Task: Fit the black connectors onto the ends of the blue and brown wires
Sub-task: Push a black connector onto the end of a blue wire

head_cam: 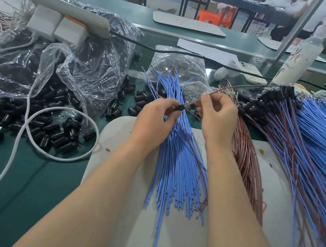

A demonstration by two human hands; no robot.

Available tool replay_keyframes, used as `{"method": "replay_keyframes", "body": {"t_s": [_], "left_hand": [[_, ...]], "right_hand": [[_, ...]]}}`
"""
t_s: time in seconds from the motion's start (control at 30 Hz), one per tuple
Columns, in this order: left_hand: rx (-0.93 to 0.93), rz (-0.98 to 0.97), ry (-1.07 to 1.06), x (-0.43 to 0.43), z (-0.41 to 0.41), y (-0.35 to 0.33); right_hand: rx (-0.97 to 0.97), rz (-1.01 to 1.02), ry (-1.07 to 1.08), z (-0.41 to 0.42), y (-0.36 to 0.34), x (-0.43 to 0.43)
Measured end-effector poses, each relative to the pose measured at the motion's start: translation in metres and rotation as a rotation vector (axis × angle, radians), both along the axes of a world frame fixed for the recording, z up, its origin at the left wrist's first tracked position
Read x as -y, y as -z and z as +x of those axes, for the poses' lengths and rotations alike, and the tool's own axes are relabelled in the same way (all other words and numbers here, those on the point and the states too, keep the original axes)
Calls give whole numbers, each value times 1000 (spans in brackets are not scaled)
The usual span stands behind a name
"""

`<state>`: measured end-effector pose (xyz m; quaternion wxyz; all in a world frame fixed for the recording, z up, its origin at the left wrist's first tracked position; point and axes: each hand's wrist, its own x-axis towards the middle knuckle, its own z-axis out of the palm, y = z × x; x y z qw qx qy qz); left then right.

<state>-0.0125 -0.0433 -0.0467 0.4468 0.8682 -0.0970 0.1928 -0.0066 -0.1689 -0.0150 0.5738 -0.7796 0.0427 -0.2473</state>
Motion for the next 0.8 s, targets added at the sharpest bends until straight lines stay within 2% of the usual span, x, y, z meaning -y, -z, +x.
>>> {"method": "replay_keyframes", "body": {"t_s": [0.53, 0.8], "left_hand": [[34, 72, 4, 1, -1, -2], [61, 149, -6, 1, -3, -2]], "right_hand": [[-6, -32, -33, 2, 1, 2], [26, -173, 9, 1, 3, 5]]}}
